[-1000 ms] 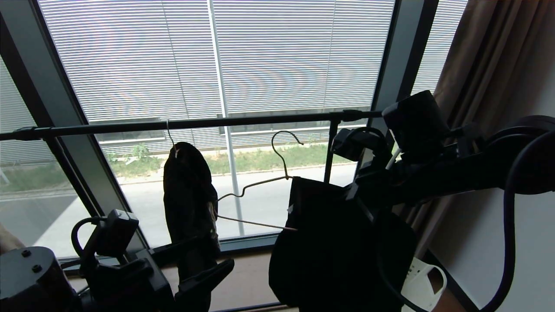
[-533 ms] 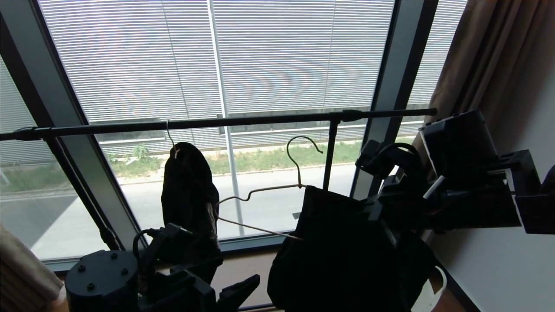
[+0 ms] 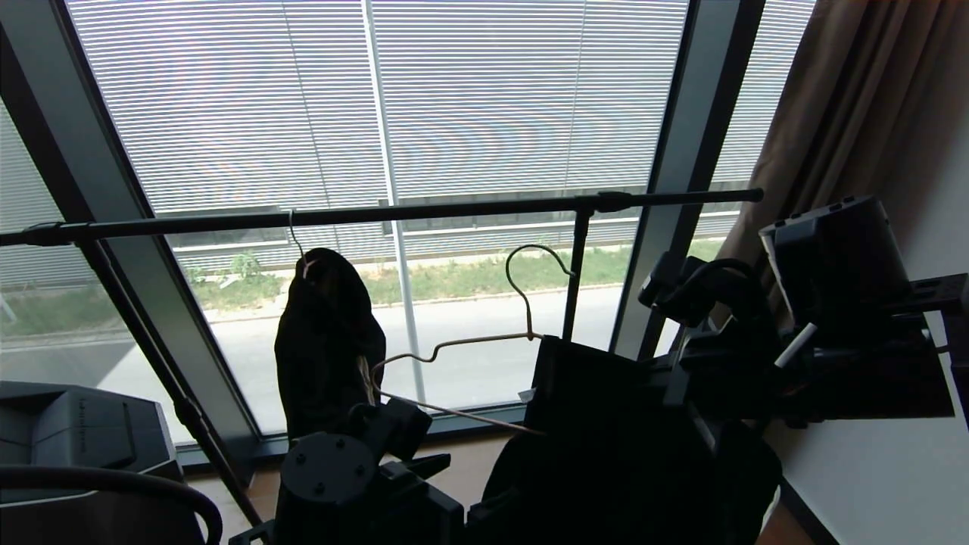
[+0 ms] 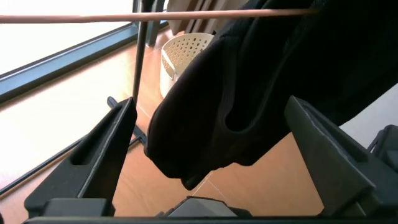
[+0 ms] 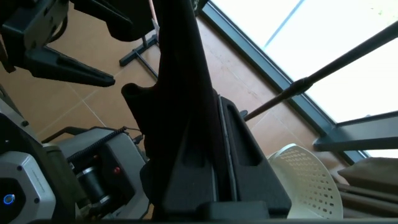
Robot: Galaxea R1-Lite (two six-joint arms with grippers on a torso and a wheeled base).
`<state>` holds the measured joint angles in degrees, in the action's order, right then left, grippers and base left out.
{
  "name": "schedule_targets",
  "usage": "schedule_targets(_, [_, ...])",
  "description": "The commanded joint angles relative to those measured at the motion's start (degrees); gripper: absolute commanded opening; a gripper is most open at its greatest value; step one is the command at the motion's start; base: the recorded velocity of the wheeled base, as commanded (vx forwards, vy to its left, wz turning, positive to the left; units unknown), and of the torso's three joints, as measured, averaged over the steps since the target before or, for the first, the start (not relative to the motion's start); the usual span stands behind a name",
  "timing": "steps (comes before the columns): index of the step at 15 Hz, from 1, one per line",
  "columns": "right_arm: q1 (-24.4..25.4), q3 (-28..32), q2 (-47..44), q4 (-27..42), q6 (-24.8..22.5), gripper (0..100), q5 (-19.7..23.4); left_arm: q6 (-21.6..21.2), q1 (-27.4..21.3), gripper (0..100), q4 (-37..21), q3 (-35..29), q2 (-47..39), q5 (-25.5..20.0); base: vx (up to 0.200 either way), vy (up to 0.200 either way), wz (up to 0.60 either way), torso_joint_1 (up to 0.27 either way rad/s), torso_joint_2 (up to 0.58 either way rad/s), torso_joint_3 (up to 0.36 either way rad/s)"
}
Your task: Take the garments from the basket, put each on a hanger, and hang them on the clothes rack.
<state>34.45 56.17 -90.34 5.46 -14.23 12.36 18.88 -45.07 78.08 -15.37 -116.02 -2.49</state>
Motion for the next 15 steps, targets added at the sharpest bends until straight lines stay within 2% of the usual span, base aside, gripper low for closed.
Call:
schedule_targets(1, [1.15, -0.45, 0.26, -0.01, -0.1, 0, 0.03, 0.01, -0.28, 100, 0.14, -1.5, -2.11, 0.11, 0.0, 0.0, 0.0, 0.0, 0.0, 0.0])
schedule_targets(9, [2.38, -2.21, 0.96, -0.45, -0.1, 0, 0.03, 0.45, 0.07, 100, 1.02, -3.96, -3.16, 1.52, 0.0, 0.0, 0.0, 0.0, 0.0, 0.0])
schedule_targets(11, [2.38, -3.62, 0.96, -3.18, -0.1, 0, 0.03, 1.16, 0.16, 100, 4.01, -3.35, -3.16, 1.7, 0.0, 0.0, 0.0, 0.0, 0.0, 0.0])
schedule_targets(15, [2.38, -4.58, 1.14, -4.93, -0.1, 0, 0.03, 1.24, 0.51, 100, 4.18, -3.26, -3.51, 1.7, 0.0, 0.0, 0.0, 0.0, 0.0, 0.0])
